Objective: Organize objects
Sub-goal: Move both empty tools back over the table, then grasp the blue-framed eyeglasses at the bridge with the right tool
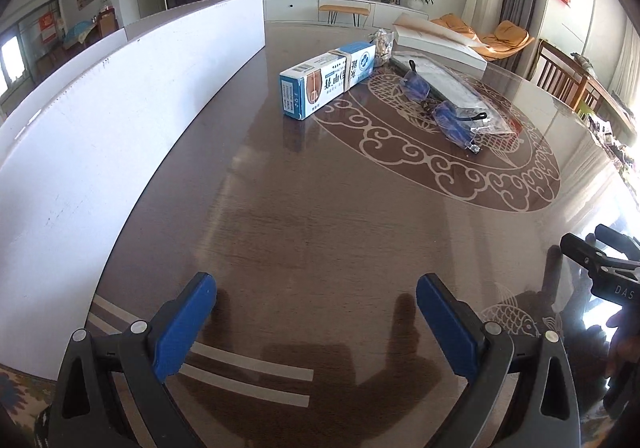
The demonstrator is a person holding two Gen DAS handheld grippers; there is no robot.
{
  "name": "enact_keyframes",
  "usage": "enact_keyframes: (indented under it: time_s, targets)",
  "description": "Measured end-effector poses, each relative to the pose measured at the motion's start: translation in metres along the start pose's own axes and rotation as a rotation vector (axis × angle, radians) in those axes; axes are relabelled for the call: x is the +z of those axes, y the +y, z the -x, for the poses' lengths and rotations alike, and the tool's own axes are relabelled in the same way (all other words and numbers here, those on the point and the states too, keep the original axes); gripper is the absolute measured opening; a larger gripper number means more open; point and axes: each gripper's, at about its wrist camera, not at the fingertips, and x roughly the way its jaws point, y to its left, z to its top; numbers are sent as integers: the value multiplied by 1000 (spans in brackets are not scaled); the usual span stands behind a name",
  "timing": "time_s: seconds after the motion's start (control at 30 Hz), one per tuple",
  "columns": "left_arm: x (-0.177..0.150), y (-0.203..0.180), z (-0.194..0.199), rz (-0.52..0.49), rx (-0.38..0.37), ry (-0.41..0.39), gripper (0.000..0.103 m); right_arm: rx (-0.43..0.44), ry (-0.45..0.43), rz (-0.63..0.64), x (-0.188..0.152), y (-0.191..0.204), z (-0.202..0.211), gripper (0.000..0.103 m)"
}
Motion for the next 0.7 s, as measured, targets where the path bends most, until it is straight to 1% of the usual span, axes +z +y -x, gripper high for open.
enact_keyframes:
  time_s: [0.07, 0.23, 0.33, 0.4, 0.53, 0.6, 0.63, 0.7]
  targets:
    - [-1, -1, -2, -17, 23, -6, 102, 0, 0, 0, 0, 0, 0, 103]
    - [-1, 4, -2, -22, 12, -24, 103, 0, 2, 0, 0, 0, 0, 103]
    - [-1, 4, -3, -26, 11, -32, 103, 45, 31, 46, 9, 7, -5, 103]
    - [-1, 4, -2, -27, 9, -35, 103, 95, 37, 78, 22, 19, -9, 102]
    - [-1, 5, -1, -30, 6, -42, 103, 160, -45, 165, 61, 57, -9, 102]
    - [-1, 5, -1, -31, 6, -46, 103, 180, -65, 216, 84, 79, -16, 101]
    - [-1, 5, -1, -31, 6, -48, 103, 189, -68, 239, 95, 91, -21, 99]
    - [-1, 6, -1, -31, 5, -50, 103, 209, -54, 281, 116, 111, -33, 86]
